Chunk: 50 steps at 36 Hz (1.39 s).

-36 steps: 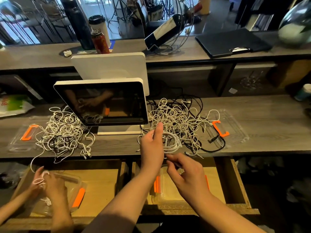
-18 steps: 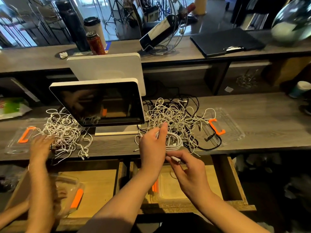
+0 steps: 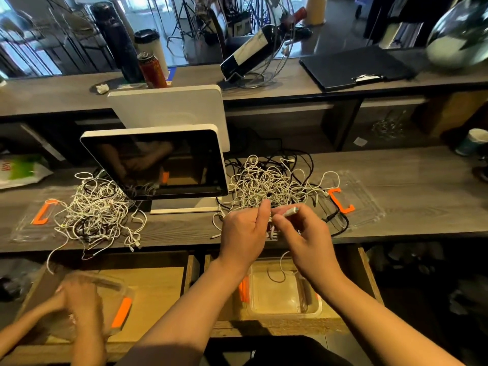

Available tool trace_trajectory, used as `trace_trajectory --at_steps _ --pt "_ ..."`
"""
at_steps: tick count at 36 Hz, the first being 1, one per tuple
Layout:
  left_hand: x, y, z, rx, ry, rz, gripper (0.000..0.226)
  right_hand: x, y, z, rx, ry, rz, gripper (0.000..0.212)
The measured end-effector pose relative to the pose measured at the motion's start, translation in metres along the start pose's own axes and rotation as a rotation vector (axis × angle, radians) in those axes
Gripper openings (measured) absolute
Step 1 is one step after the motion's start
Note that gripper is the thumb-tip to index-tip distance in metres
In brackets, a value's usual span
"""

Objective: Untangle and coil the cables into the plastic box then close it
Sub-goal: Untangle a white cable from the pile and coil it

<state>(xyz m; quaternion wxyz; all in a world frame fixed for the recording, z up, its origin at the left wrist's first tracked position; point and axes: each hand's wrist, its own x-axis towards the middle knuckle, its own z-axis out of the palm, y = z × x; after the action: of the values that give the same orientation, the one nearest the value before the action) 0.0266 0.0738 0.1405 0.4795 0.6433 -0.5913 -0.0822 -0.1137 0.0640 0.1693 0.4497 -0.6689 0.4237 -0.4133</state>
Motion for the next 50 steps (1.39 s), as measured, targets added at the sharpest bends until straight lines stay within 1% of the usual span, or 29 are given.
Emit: trace_trajectory --at_steps 1,5,8,11,14,17,21,22,24,26,28,29,31,33,34,36,38,39,40,42,44,45,48,50 --pt "0.001 -0.001 -0.001 -0.01 -0.011 0.018 0.056 0.002 -0.002 0.0 0.018 0.006 0.025 0.002" --pt "0.0 -0.002 -0.002 -0.009 -0.058 0.13 0.054 0.01 -0.004 -0.003 0.125 0.047 0.129 0.006" --pt "-0.003 -0.003 -0.003 0.002 -0.108 0.229 0.053 0.017 0.002 -0.003 0.096 -0.015 0.221 0.011" --pt "-0.005 -0.01 -0.007 0.016 -0.129 0.368 0.052 0.018 0.008 0.0 0.158 -0.077 0.324 0.016" --pt "-0.008 -0.017 -0.012 0.023 -0.079 0.444 0.049 0.016 0.013 0.004 0.173 -0.122 0.384 0.02" --pt "-0.012 -0.02 -0.013 0.02 0.016 0.454 0.054 0.013 0.01 0.012 0.197 -0.131 0.38 0.017" --pt "-0.021 -0.021 -0.011 0.028 0.104 0.334 0.058 0.01 0.004 0.02 0.245 -0.093 0.349 0.014" --pt "-0.024 -0.022 -0.01 0.026 0.109 0.266 0.058 0.009 0.003 0.021 0.284 -0.085 0.365 0.013" --pt "-0.028 -0.021 -0.008 -0.036 0.085 0.05 0.054 0.01 0.003 0.021 0.3 -0.04 0.363 0.014" --pt "-0.03 -0.015 -0.006 -0.141 0.023 -0.146 0.046 0.01 0.005 0.021 0.257 0.028 0.304 0.014" --pt "-0.029 -0.006 -0.007 -0.233 -0.017 -0.254 0.043 0.008 0.007 0.019 0.203 0.082 0.233 0.012" --pt "-0.027 0.0 -0.009 -0.295 -0.046 -0.34 0.042 0.007 0.007 0.019 0.182 0.097 0.202 0.012" --pt "-0.018 0.012 -0.014 -0.445 -0.137 -0.585 0.034 0.005 0.007 0.017 0.15 0.103 0.153 0.011" --pt "-0.013 0.019 -0.019 -0.586 -0.286 -0.792 0.024 0.005 0.006 0.013 0.093 0.094 0.091 0.008" --pt "-0.011 0.021 -0.022 -0.625 -0.375 -0.87 0.023 0.005 0.005 0.011 0.061 0.08 0.058 0.007" --pt "-0.007 0.019 -0.027 -0.63 -0.591 -0.987 0.033 0.006 0.004 0.007 -0.001 0.048 0.014 0.008" --pt "-0.005 0.014 -0.033 -0.612 -0.8 -1.044 0.042 0.007 0.004 0.002 -0.08 0.027 -0.036 0.007" --pt "-0.004 0.012 -0.035 -0.628 -0.856 -1.066 0.042 0.007 0.003 0.001 -0.117 0.015 -0.069 0.007" --pt "-0.002 0.01 -0.037 -0.657 -0.862 -1.089 0.039 0.006 0.003 0.0 -0.146 0.0 -0.101 0.006" --pt "0.002 0.009 -0.04 -0.726 -0.788 -1.109 0.026 0.005 0.005 -0.001 -0.21 -0.03 -0.157 0.004" --pt "0.006 0.009 -0.044 -0.78 -0.712 -1.085 0.014 0.004 0.008 0.001 -0.263 -0.05 -0.189 0.004" --pt "0.007 0.01 -0.045 -0.781 -0.686 -1.063 0.012 0.004 0.009 0.001 -0.273 -0.057 -0.186 0.004" --pt "0.011 0.011 -0.05 -0.651 -0.644 -0.94 0.014 0.005 0.009 0.004 -0.241 -0.055 -0.103 0.005" --pt "0.012 0.012 -0.051 -0.556 -0.617 -0.829 0.014 0.007 0.008 0.005 -0.122 -0.049 0.002 0.004"
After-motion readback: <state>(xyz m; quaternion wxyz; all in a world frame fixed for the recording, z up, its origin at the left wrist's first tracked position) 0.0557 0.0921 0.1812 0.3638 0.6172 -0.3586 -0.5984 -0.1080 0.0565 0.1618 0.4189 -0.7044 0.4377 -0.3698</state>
